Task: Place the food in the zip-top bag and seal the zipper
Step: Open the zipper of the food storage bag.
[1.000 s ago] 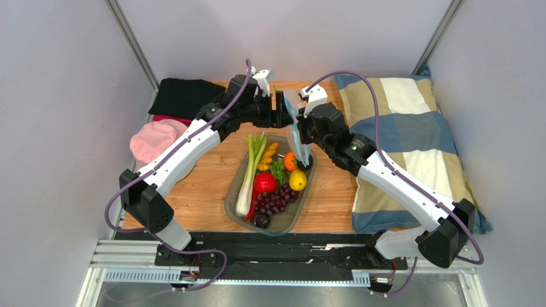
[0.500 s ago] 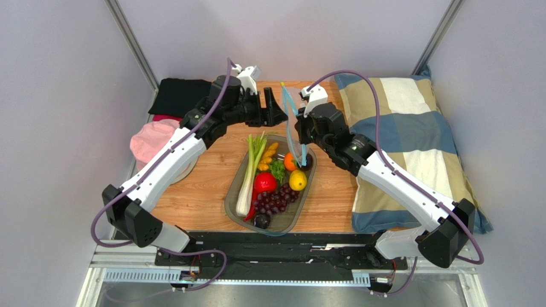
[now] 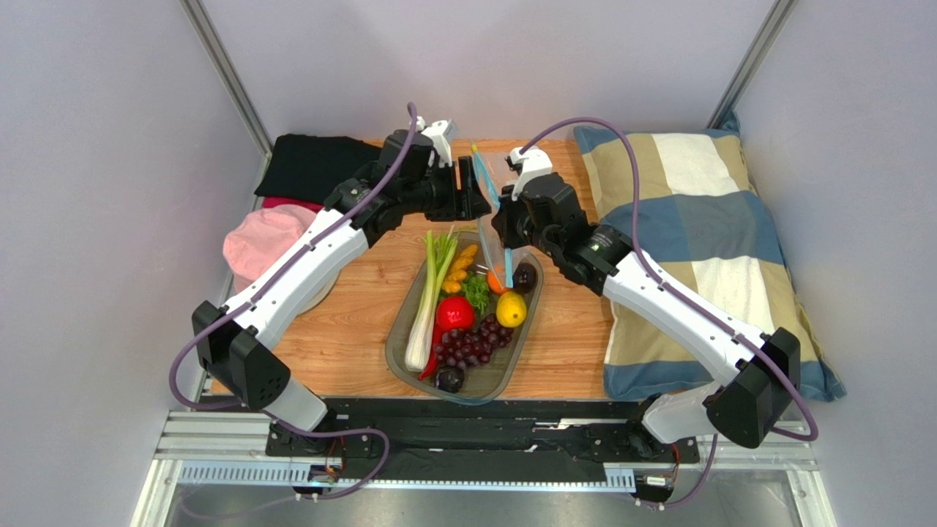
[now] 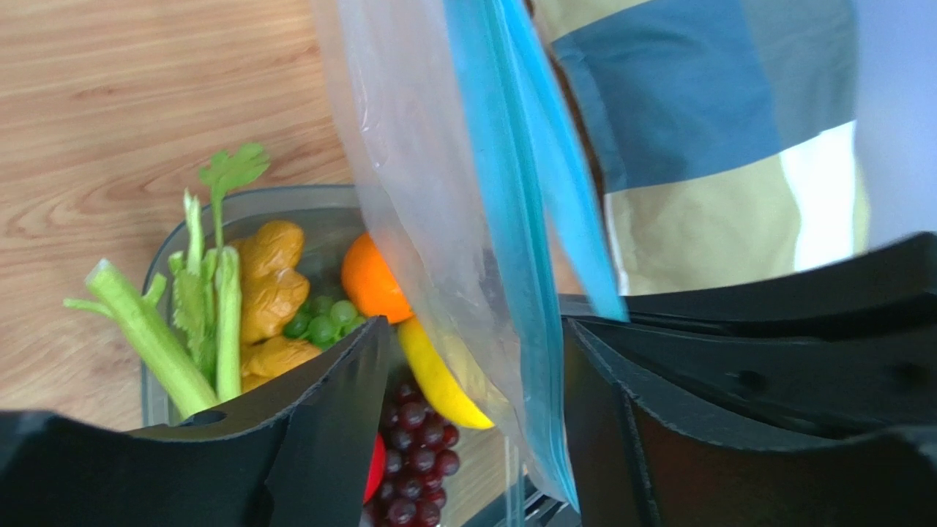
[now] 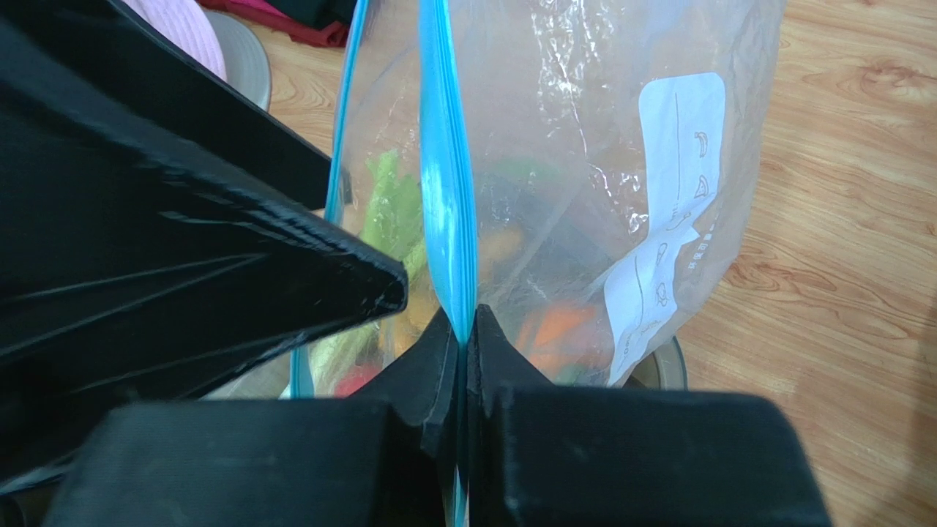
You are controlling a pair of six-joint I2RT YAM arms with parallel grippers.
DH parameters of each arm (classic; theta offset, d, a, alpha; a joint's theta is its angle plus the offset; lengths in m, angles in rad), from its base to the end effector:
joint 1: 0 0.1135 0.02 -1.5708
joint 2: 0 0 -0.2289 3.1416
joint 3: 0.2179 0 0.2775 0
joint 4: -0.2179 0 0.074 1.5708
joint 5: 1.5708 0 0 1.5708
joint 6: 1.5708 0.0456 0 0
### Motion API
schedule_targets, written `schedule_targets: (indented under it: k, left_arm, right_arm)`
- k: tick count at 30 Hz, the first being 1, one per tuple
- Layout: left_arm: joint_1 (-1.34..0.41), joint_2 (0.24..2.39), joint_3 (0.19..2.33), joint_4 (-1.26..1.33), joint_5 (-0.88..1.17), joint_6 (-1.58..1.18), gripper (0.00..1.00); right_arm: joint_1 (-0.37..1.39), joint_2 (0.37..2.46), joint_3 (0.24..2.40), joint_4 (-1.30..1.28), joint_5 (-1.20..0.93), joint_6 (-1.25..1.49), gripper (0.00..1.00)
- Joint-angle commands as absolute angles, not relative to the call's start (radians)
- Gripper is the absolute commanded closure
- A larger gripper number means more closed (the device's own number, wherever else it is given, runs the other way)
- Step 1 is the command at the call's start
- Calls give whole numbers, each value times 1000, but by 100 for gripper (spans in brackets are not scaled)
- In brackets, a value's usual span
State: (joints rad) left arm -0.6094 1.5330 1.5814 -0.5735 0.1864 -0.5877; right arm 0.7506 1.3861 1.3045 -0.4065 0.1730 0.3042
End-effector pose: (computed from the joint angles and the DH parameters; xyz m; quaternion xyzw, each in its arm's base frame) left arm 0.3083 -0.2255 0.3557 0.0558 0.8621 -0.3468 0.3653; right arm 0.2671 0.2384 0.3204 -0.1456 0.8425 0.1944 0.4809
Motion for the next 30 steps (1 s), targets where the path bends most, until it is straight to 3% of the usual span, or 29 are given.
schedule_targets:
  k: [1,3,4,6,7,8,9,10,11,14,16,18,19,22,29,30]
  left_arm:
    - [-615,1549,1611,-640,121,-531,43]
    - [-608,1539,1603,-641,121,-522,52]
    - [-603,1533,1589,-618,132,-522,65]
    - [-597,1514,1566,-579,208,-526,80]
    - [-595,1511,1548,-536,244,-525,94]
    - [-597,1508,1543,-522,302,-520,99]
    - [-601,1508,1540,-506,322,-520,100]
    - [-606,1508,1537,-488,334,-519,100]
    - [-607,1508,1536,-480,342,-518,100]
    - [-609,1511,1535,-463,363,-523,100]
    - [-609,1508,1531,-450,370,-526,100]
    - [-609,1502,1525,-445,370,-531,100]
    - [-607,1499,1520,-445,368,-532,100]
    - [-604,1493,1513,-448,341,-528,100]
    - [-523,1515,1497,-466,328,-506,100]
    - [-520,1520,1494,-456,353,-502,94]
  right_arm:
    - [753,1365,1359,-383,178,321,100]
    - [753,1344,1345,-390,196,302,100]
    - [753,1336,1341,-396,204,292,100]
    - [749,1324,1324,-397,204,275,100]
    - [749,1318,1322,-399,203,262,91]
    - [741,1316,1321,-399,189,259,86]
    - [739,1318,1327,-400,177,255,80]
    - [738,1322,1333,-402,167,250,67]
    - [733,1324,1338,-402,147,247,63]
    - [730,1335,1361,-405,121,235,54]
    - [727,1341,1373,-413,107,230,54]
    - [723,1347,1373,-419,92,227,56]
    - [718,1350,1371,-422,86,227,71]
    - [693,1356,1379,-455,61,241,97]
    - [605,1270,1408,-564,173,195,100]
    - [601,1256,1410,-572,181,186,100]
